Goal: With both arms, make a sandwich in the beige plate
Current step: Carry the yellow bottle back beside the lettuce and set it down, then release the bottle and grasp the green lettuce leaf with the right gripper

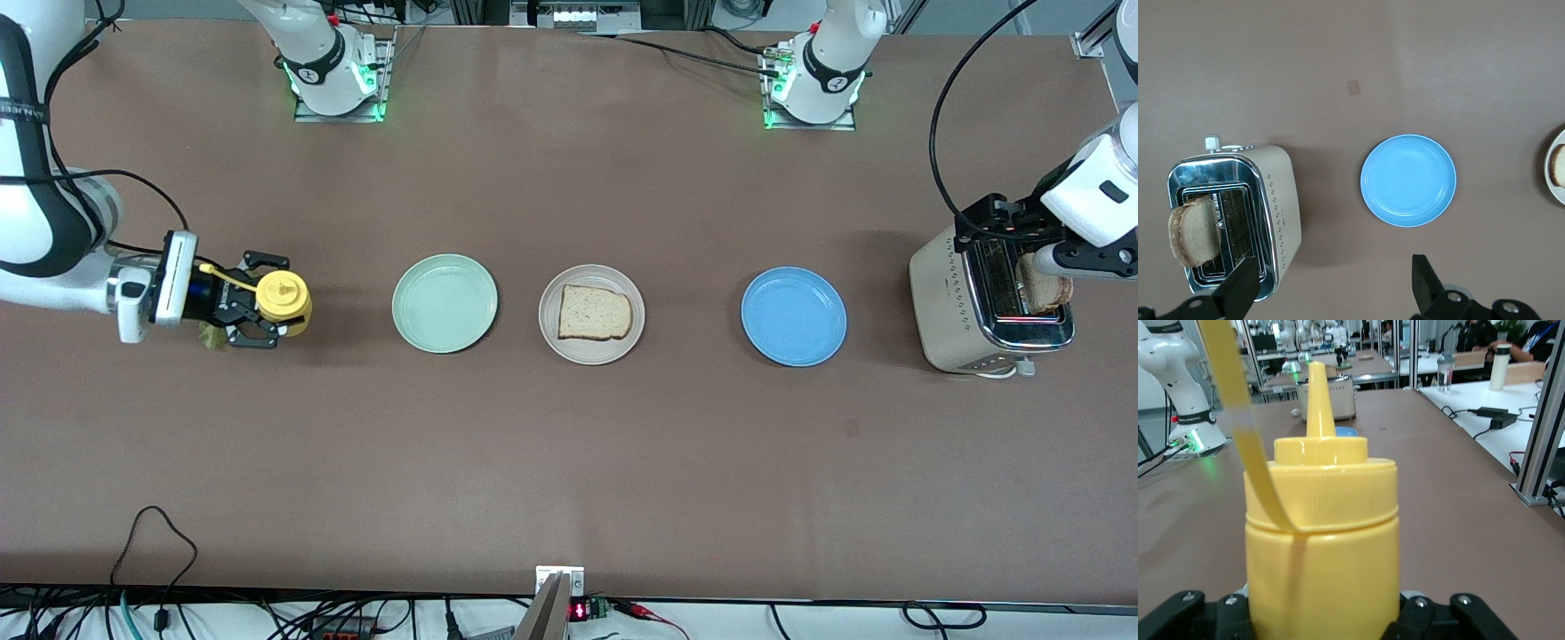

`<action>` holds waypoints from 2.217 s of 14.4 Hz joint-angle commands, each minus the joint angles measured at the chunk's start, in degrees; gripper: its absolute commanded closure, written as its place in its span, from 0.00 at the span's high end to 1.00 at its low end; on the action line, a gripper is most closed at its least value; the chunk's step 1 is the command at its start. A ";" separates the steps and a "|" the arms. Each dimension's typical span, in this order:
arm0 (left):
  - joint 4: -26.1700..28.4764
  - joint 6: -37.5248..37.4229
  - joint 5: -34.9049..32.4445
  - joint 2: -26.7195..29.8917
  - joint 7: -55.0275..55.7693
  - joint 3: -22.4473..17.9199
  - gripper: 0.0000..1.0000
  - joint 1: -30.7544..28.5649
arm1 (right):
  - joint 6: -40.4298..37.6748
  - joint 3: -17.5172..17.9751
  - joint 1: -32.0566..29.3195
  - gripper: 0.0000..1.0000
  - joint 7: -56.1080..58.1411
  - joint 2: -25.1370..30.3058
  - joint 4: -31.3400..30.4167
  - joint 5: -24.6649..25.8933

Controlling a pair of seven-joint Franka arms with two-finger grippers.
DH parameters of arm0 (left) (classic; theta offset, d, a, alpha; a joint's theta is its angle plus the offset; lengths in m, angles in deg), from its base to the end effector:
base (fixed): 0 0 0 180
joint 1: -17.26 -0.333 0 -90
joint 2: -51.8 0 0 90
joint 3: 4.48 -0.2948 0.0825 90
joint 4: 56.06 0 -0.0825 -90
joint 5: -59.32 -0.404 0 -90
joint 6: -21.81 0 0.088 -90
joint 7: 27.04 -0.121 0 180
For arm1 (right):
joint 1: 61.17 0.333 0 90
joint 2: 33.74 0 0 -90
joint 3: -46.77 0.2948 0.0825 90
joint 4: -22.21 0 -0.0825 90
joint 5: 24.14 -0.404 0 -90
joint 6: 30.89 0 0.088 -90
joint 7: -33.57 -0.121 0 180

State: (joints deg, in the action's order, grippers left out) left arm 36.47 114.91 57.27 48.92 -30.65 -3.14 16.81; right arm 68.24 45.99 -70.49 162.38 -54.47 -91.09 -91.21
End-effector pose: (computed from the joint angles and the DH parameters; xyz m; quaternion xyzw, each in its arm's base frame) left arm 0.5902 -0.0048 0.5430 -0.9988 0.0406 0.0206 0.0168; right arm 0.5851 -0.0054 0.2543 -0.6189 -0.5591 -0.3732 0.4064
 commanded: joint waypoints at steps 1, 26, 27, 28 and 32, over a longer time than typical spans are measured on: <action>0.81 0.24 0.38 0.76 -1.05 -0.64 1.00 0.44 | -2.27 1.04 -3.42 0.41 8.36 0.96 -6.31 -4.20; 0.81 0.16 0.38 0.76 -1.66 -0.72 1.00 0.18 | -11.15 -2.64 -10.28 1.00 19.66 -15.58 -0.43 -0.80; 0.81 -0.11 0.38 0.76 -1.66 -0.64 1.00 0.18 | -11.06 -3.69 -10.28 1.00 18.25 -14.53 -0.26 0.87; 0.81 -0.11 0.38 0.76 -1.66 -0.72 1.00 0.09 | -11.06 -4.75 -10.10 1.00 17.19 -14.00 0.01 2.37; 0.81 -0.11 0.38 0.76 -1.66 -0.64 1.00 0.09 | -10.80 -7.48 -10.02 1.00 13.15 -11.89 1.76 7.64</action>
State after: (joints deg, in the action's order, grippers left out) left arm 36.53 114.88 57.27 48.92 -30.87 -3.41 16.79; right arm 57.83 39.05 -80.36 178.57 -67.94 -90.07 -86.14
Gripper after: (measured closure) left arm 0.000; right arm 0.000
